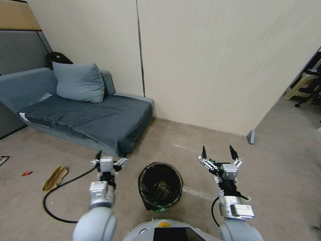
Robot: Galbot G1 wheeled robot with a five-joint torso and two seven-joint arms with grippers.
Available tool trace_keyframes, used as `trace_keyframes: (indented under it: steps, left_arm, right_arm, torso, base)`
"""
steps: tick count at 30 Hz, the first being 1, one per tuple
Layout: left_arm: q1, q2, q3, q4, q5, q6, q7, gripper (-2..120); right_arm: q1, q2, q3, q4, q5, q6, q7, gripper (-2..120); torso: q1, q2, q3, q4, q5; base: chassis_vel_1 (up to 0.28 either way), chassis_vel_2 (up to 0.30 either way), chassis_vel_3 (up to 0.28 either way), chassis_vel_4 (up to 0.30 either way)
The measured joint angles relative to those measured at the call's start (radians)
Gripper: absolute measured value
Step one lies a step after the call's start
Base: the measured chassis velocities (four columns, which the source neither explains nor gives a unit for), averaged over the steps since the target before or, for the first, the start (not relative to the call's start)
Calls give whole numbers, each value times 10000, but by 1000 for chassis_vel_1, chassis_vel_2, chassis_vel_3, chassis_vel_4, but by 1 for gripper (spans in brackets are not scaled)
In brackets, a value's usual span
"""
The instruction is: Pick up the trash bin, then pick up the garbage from the floor and place it into the trash bin.
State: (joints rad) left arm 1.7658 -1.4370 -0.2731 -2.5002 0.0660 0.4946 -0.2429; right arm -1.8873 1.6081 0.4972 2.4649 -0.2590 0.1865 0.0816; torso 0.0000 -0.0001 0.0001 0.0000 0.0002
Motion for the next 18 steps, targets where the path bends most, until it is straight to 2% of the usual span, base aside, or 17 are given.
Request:
trace_keyframes:
  steps: [2, 3, 9, 12, 18]
  left_arm:
    - [233, 87, 856, 1, -180, 651, 178, 99]
    - [267, 102, 956, 2, -157, 712, 265, 99]
    - [288, 111, 1159, 2, -491, 1004, 297, 99]
    - [283, 109, 1399, 34, -997, 1358, 161, 99]
    - [323, 64, 1634, 231, -1177, 1554, 31, 99]
  right_arm:
    - [0, 0, 0, 0, 0, 0, 0, 100]
    - [0, 0, 1, 0, 0, 0, 0, 100]
    - [0, -1, 0, 0, 0, 0, 0, 100]
    - [0, 0, 0, 0, 0, 0, 0, 100]
    - [0, -1, 0, 0, 0, 0, 0, 100]
  torso:
    - [0, 1, 0, 0, 1]
    - [0, 1, 0, 1, -1]
    - [0, 1, -1, 1, -1]
    - [0, 0, 0, 0, -1]
    - [0, 1, -1, 1, -2]
  base:
    - [0, 0, 0, 0]
    - [0, 0, 0, 0]
    - [0, 0, 0, 0]
    - [0, 0, 0, 0]
    - [0, 0, 0, 0]
